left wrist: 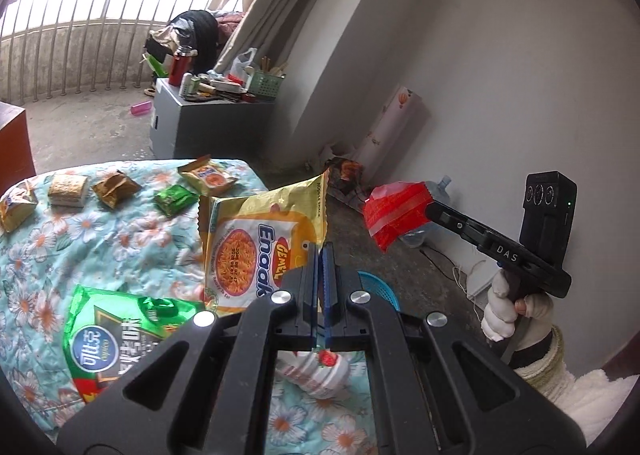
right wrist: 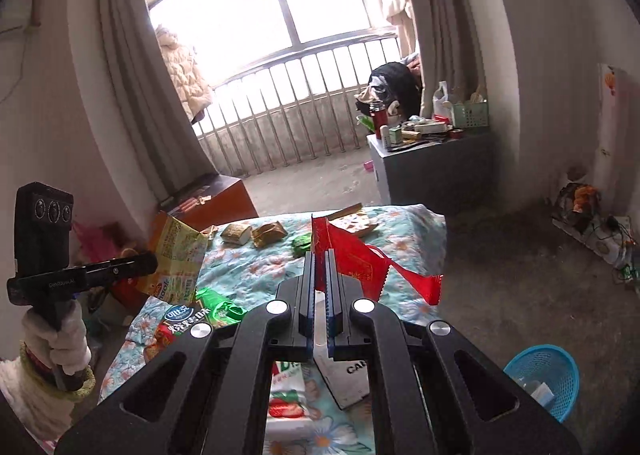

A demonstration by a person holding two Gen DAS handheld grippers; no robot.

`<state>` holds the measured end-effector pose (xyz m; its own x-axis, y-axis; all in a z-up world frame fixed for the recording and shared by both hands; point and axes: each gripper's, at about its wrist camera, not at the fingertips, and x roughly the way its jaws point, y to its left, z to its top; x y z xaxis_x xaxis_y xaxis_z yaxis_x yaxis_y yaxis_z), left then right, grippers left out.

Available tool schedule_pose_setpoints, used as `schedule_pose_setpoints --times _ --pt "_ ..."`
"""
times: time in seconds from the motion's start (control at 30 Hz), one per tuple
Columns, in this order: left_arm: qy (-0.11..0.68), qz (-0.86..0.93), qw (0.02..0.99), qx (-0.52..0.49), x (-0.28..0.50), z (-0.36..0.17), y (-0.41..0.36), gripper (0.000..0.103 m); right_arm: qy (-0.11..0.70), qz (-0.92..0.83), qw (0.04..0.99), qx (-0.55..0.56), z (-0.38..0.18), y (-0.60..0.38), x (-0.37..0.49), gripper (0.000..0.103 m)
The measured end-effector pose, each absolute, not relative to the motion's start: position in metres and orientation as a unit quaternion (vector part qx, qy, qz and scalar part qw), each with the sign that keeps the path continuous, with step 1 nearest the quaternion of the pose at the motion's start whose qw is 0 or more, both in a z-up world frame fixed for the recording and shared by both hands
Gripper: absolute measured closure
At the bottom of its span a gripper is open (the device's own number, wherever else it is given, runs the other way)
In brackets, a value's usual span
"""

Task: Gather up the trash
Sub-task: 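Carry the Enaak packet and red wrapper with both tools over the wastebasket, then open both tools to drop the packet and wrapper into the basket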

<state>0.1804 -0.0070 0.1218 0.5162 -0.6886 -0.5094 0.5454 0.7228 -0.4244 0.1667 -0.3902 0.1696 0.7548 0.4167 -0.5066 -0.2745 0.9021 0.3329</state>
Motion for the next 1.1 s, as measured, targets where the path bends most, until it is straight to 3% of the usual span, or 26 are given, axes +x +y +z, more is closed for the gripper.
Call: schedule_pose_setpoints --times 0.4,0.77,1.1 --pt "0.413 -0.489 0.768 -0.024 0.198 0.091 -0.239 0.103 0.332 0.015 0.918 0.216 0.095 -0.559 0.103 0.098" --pt "0.534 -0.504 0.677 0.055 0.221 -0.028 -0.433 0.103 0.392 -0.079 0.846 0.352 -0.042 -0.661 0.108 0.098" --pt "0.599 -0.468 0.644 0.085 0.244 -0.134 -0.511 0.103 0.426 -0.138 0.773 0.449 -0.165 -0.717 0.135 0.098"
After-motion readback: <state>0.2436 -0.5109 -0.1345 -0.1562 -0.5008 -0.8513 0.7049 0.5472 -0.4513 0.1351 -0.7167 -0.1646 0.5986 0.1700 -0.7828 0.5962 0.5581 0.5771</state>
